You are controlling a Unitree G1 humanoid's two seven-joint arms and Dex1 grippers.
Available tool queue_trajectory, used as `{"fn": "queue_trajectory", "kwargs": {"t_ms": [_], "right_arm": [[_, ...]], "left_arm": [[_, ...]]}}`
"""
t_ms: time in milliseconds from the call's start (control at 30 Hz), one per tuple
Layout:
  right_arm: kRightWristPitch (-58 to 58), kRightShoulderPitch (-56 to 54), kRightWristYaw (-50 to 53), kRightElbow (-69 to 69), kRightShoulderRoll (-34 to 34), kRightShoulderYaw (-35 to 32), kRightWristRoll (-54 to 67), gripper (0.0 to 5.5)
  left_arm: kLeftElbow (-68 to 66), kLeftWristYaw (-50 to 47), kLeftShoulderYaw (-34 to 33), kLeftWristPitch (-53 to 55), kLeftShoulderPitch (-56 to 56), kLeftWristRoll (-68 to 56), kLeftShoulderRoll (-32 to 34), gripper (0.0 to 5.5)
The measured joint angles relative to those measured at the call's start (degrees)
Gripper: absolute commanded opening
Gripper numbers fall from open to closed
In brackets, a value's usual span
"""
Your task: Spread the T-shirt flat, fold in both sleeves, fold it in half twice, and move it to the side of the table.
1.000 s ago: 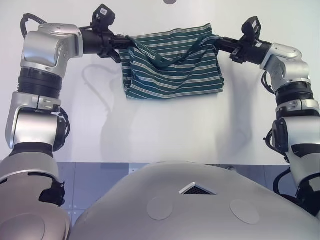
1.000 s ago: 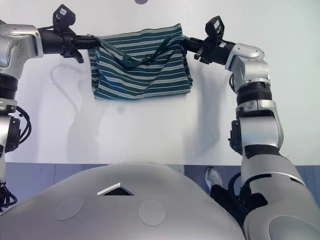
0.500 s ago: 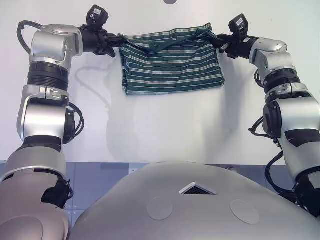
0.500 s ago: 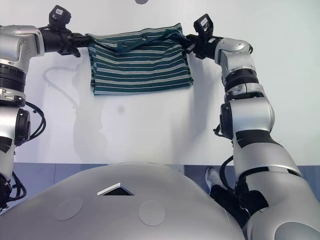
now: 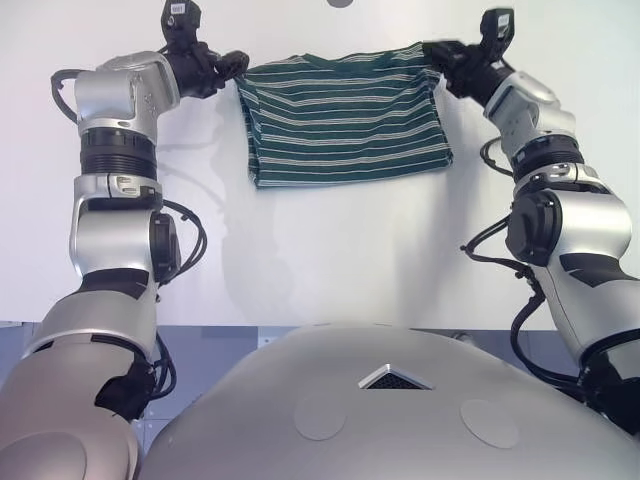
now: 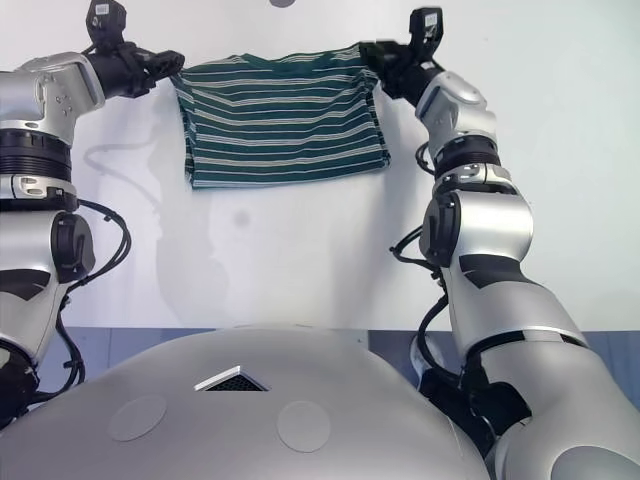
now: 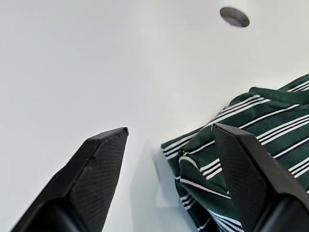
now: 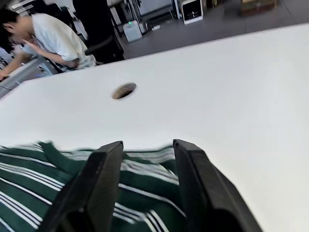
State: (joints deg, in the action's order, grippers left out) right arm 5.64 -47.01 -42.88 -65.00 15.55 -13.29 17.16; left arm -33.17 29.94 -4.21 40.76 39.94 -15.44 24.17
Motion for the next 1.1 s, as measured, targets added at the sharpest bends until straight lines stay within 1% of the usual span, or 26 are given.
{"fn": "queue_trajectory", "kwargs": {"t_ms": [100,200,233,300,333,400,433,500,533,567,600,700,733,833,900,967,1000,1033,1100], "right_arm": [[1.6,1.8,-4.6,7.0,0.5,-1.2,2.7,1.93],[5.7,8.7,-7.0,18.7,2.1,0.1,3.1,1.93],[7.8,13.1,-7.9,26.8,2.5,1.4,3.2,1.93],[9.8,19.7,-7.7,37.7,3.1,4.4,2.7,1.93],[10.6,23.4,-6.5,44.1,3.1,6.3,1.6,1.93],[13.9,29.0,-0.6,57.0,2.1,11.3,-2.3,1.93],[16.0,31.0,4.2,64.4,0.6,16.0,-6.7,1.93],[18.8,31.9,12.0,71.7,-3.3,25.7,-15.0,1.93],[20.4,31.8,15.6,72.7,-6.4,30.8,-18.7,1.93],[21.3,31.5,17.6,72.5,-8.3,33.7,-20.8,1.93],[22.3,29.6,20.1,68.9,-11.2,37.6,-24.2,1.93],[22.1,24.7,22.3,57.8,-15.3,43.7,-28.8,1.93],[21.2,23.2,22.9,51.0,-16.7,45.8,-30.7,1.93],[16.2,18.2,23.8,40.1,-18.3,48.6,-33.4,1.93],[12.7,17.1,21.5,38.0,-16.6,50.7,-35.4,1.93],[7.5,16.9,17.0,39.9,-12.0,53.0,-36.1,1.93],[2.9,17.8,13.3,43.3,-7.4,54.5,-36.9,1.93],[-0.4,18.4,11.7,45.1,-4.8,55.0,-37.2,1.93],[-10.9,20.7,6.5,51.2,5.1,54.9,-36.7,1.93]], "left_arm": [[7.3,-0.6,-2.2,0.2,-2.5,-1.8,-0.3,4.34],[15.1,-1.6,-2.9,-1.7,-4.8,-1.8,-0.3,4.87],[20.0,-1.1,-2.7,-4.2,-6.7,-1.9,-0.3,4.93],[27.1,0.1,-2.5,-6.6,-10.2,-2.3,-0.5,4.93],[31.5,0.3,-3.0,-7.6,-12.8,-3.6,-1.4,4.93],[40.7,-2.1,-6.3,-10.6,-17.5,-8.5,-6.5,4.93],[46.3,-6.6,-10.0,-14.3,-18.9,-10.6,-10.7,4.93],[52.9,-15.8,-15.0,-20.4,-18.5,-10.7,-15.0,4.93],[54.6,-20.1,-16.3,-22.2,-17.9,-9.6,-16.1,4.93],[55.0,-22.3,-16.7,-22.8,-17.4,-8.7,-16.3,4.93],[55.1,-25.2,-17.4,-23.9,-16.3,-7.8,-16.5,4.93],[54.7,-27.8,-17.3,-25.2,-14.0,-6.3,-16.3,4.93],[54.2,-28.4,-17.0,-25.4,-13.5,-6.2,-16.3,4.93],[52.8,-29.4,-16.4,-26.4,-13.5,-4.8,-16.3,4.93],[52.8,-30.2,-16.1,-27.3,-13.8,-4.4,-16.3,4.93],[52.3,-30.5,-16.1,-27.5,-14.5,-4.2,-16.4,4.93],[51.5,-30.6,-16.1,-27.8,-14.6,-4.1,-16.4,4.93],[51.2,-30.6,-16.0,-27.9,-14.6,-4.1,-16.4,4.93],[51.1,-30.6,-15.7,-28.1,-14.7,-4.1,-16.4,4.93]]}}
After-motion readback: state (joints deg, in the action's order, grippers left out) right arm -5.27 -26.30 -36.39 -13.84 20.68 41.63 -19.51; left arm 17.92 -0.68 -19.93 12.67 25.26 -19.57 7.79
